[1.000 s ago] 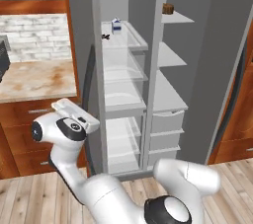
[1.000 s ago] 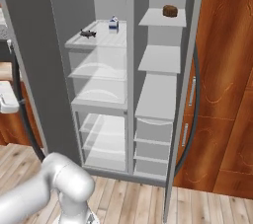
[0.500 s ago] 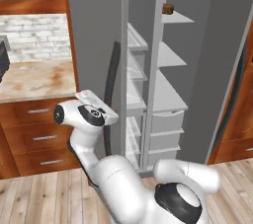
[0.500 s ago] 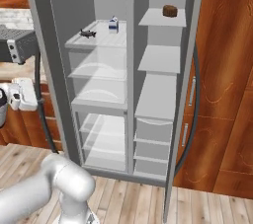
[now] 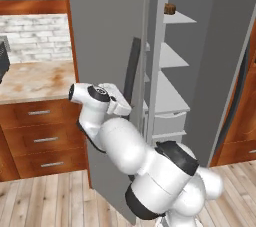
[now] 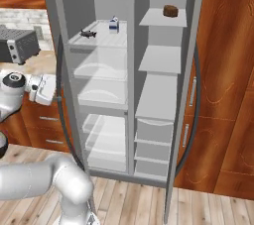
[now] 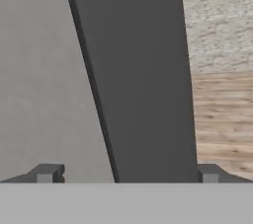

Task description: Pick up the frozen fish from the freezer, place it on any shelf in the fridge, and close the fridge and freezer doors when done.

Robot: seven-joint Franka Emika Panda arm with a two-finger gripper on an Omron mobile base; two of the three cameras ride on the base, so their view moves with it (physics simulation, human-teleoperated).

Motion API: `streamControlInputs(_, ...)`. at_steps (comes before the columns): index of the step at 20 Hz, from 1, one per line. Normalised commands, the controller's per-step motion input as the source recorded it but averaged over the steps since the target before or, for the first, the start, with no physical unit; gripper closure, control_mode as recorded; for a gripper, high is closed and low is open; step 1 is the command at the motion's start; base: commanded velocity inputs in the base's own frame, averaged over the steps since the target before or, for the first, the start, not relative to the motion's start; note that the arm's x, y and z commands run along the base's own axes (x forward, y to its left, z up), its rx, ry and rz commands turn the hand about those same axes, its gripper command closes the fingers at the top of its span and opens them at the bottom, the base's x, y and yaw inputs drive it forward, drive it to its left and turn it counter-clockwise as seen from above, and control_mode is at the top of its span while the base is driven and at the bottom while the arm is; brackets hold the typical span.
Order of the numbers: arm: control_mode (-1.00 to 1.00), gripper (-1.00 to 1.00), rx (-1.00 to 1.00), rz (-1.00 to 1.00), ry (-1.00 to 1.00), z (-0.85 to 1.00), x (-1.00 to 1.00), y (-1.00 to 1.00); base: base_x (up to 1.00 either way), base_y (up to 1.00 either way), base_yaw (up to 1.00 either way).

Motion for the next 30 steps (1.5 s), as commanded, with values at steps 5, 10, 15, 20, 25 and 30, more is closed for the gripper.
streamControlInputs(5,-1.00,-1.00,0.01,0.12,-0.20,-0.22,0.46,-1.00,0.00,0.00,0.00)
streamControlInputs(10,-1.00,-1.00,0.03,0.23,-0.23,-0.09,0.56,-0.75,0.00,0.00,0.00)
streamControlInputs(15,-1.00,-1.00,0.00,0.26,-0.07,-0.05,0.57,-0.39,0.00,0.00,0.00)
streamControlInputs(20,-1.00,-1.00,0.00,0.09,0.00,0.00,0.59,-0.03,0.00,0.00,0.00)
streamControlInputs(25,-1.00,-1.00,0.00,0.03,0.00,0.00,0.65,0.00,0.00,0.00,0.00)
streamControlInputs(30,-1.00,-1.00,0.00,0.02,0.00,0.00,0.69,0.00,0.00,0.00,0.00)
